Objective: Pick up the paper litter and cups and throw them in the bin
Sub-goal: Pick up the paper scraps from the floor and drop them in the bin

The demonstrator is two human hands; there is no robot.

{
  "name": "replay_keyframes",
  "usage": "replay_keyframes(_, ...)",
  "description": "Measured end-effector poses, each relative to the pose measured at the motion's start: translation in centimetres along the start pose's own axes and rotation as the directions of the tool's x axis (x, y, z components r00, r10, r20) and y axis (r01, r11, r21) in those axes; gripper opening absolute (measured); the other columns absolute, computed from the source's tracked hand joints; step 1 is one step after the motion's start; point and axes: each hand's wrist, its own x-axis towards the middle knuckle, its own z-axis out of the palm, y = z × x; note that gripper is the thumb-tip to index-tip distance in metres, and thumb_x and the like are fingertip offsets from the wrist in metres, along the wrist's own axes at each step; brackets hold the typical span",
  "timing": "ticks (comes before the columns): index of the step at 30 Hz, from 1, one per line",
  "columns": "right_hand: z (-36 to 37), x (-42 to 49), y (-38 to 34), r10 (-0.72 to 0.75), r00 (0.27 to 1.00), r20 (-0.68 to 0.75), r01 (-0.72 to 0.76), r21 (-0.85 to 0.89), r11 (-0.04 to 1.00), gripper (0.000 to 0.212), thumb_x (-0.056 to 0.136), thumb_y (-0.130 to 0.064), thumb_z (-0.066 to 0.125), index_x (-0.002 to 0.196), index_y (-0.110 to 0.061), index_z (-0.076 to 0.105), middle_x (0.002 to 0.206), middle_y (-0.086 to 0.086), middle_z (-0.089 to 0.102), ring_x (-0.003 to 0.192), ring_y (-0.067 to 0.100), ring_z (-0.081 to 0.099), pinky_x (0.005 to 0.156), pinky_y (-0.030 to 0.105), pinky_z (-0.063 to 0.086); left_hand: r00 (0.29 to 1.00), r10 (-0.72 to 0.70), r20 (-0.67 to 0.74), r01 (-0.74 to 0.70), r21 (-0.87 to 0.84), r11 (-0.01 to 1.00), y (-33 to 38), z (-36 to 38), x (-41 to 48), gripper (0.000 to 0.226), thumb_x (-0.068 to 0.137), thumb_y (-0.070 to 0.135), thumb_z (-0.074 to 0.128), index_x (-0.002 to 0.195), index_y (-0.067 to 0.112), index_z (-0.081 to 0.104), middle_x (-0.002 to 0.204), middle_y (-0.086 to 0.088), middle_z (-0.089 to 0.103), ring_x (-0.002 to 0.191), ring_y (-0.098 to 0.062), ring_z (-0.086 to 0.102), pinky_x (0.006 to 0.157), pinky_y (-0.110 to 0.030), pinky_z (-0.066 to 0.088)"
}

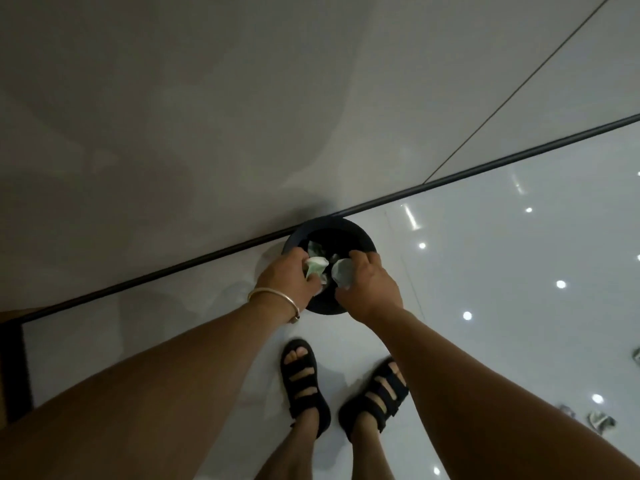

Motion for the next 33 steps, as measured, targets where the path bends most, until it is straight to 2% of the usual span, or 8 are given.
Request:
replay_keyframes(2,1.4,1.1,0.8,-0.002,1.0,0.016,0.002,0.006,1.0,0.074,0.08,-0.034,0.072,0.142,-0.02,0.034,0.137,0.006,0.04,0.106,0.028,0.057,0.077,0.033,0.05,0.998,-0.032,0.045,0.033,-0.027,0.999,-1.0,1.5,1.0,0.048,0.083,0.032,0.066,0.126,0.018,0.049,0.121,-0.009,0.059,0.105,-0.028,0.058,0.086,-0.037,0.05)
replay_keyframes(4,2.2,1.2,1.7,0.005,1.0,0.026,-0.005,0.001,1.0,0.07,0.083,-0.034,0.068,0.142,-0.019,0.034,0.137,0.007,0.04,0.105,0.029,0.058,0.074,0.032,0.048,0.994,-0.063,0.094,0.063,0.005,0.998,-2.0,2.3,1.1,0.059,0.083,0.032,0.065,0.135,0.017,0.041,0.132,-0.01,0.052,0.115,-0.029,0.054,0.093,-0.038,0.047)
replay_keyframes(9,1.6,-1.5,3.5,0.073,0.993,0.094,-0.071,-0.022,0.997,0.067,0.085,-0.035,0.064,0.143,-0.019,0.033,0.139,0.006,0.038,0.111,0.027,0.054,0.083,0.035,0.051,0.979,-0.132,0.155,0.106,0.164,0.981,-3.4,1.6,-0.5,0.06,0.084,0.033,0.059,0.137,0.019,0.035,0.137,-0.007,0.044,0.118,-0.028,0.049,0.091,-0.036,0.046)
replay_keyframes(13,-2.3,-3.3,4.2,0.088,0.995,0.036,-0.088,0.0,0.996,0.069,0.087,-0.04,0.063,0.145,-0.021,0.032,0.143,0.003,0.037,0.118,0.024,0.05,0.085,0.031,0.047,0.984,-0.112,0.14,0.08,0.214,0.974,-0.5,-1.2,-0.7,0.062,0.082,0.034,0.06,0.137,0.018,0.036,0.136,-0.008,0.045,0.12,-0.029,0.047,0.092,-0.038,0.046)
replay_keyframes(18,-8.0,-6.2,4.6,0.135,0.987,-0.091,-0.13,0.054,0.99,0.071,0.088,-0.043,0.061,0.148,-0.021,0.029,0.149,0.002,0.032,0.124,0.024,0.047,0.092,0.036,0.049,0.992,0.075,0.098,-0.095,0.221,0.971,7.2,-3.8,-1.5,0.063,0.083,0.036,0.06,0.138,0.016,0.036,0.138,-0.007,0.044,0.125,-0.026,0.044,0.099,-0.04,0.042)
replay_keyframes(23,-10.8,-11.5,6.6,0.27,0.938,-0.216,-0.238,0.163,0.958,0.071,0.089,-0.043,0.057,0.149,-0.022,0.026,0.15,0.0,0.029,0.128,0.022,0.042,0.093,0.034,0.046,0.941,0.268,0.206,-0.321,0.301,0.898,14.2,-2.9,-4.7,0.061,0.085,0.038,0.056,0.139,0.019,0.035,0.142,-0.004,0.04,0.13,-0.025,0.037,0.105,-0.04,0.036)
replay_keyframes(28,-12.2,-20.5,10.4,0.476,0.835,-0.278,-0.391,0.309,0.867,0.069,0.09,-0.043,0.055,0.149,-0.022,0.026,0.15,-0.001,0.029,0.131,0.02,0.038,0.094,0.033,0.044,0.854,0.373,0.364,-0.502,0.382,0.776,18.8,-1.9,-10.1,0.063,0.086,0.04,0.053,0.142,0.019,0.033,0.144,-0.005,0.038,0.132,-0.024,0.035,0.106,-0.039,0.036)
replay_keyframes(33,-12.7,-31.2,14.8,0.671,0.678,-0.299,-0.5,0.482,0.719,0.069,0.089,-0.043,0.055,0.148,-0.02,0.028,0.149,0.001,0.032,0.13,0.022,0.039,0.094,0.034,0.044,0.741,0.441,0.507,-0.662,0.443,0.604,23.5,0.6,-16.7,0.066,0.089,0.042,0.05,0.146,0.017,0.025,0.148,-0.005,0.032,0.134,-0.023,0.031,0.108,-0.035,0.032)
